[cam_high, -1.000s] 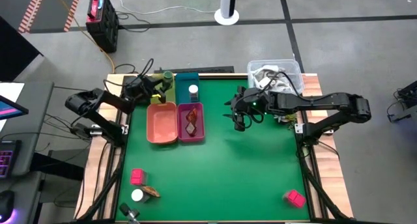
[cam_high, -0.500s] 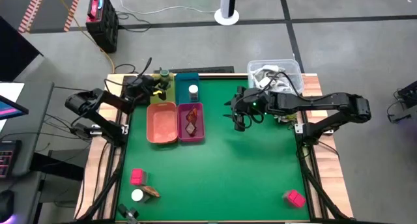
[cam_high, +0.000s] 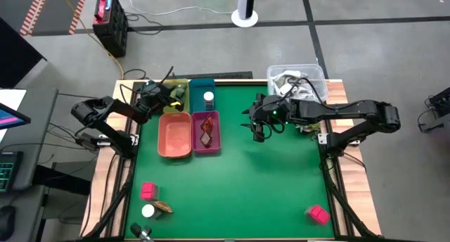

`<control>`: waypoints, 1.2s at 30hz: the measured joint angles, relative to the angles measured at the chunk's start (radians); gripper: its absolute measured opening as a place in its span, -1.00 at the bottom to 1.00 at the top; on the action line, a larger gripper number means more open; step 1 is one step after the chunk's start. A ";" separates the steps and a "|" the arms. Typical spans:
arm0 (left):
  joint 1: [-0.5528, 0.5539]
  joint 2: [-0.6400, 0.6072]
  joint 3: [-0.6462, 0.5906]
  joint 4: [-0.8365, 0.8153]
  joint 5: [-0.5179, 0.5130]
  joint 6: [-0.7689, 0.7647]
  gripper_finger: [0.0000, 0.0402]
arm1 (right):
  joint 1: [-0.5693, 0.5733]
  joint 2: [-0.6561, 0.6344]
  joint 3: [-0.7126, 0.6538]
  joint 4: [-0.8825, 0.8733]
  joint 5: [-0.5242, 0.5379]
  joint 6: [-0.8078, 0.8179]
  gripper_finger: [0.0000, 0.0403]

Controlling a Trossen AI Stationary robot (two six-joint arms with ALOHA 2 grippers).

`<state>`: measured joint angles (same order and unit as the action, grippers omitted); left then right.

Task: Sort spices by type
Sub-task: Put the bottom green seasoning bottle into the yellow bin, then put the left green seasoning bottle into the yellow bin

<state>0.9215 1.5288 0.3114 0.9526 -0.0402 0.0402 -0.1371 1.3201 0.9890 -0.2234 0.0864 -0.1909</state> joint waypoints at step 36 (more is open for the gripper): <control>-0.079 -0.045 0.710 -1.458 -0.062 -0.252 0.36 | -0.052 0.000 0.000 -0.087 -0.010 0.041 0.23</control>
<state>0.8420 1.4839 1.0214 -0.5057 -0.1019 -0.2119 -0.1893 1.3205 0.9894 -0.3106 0.0765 -0.1496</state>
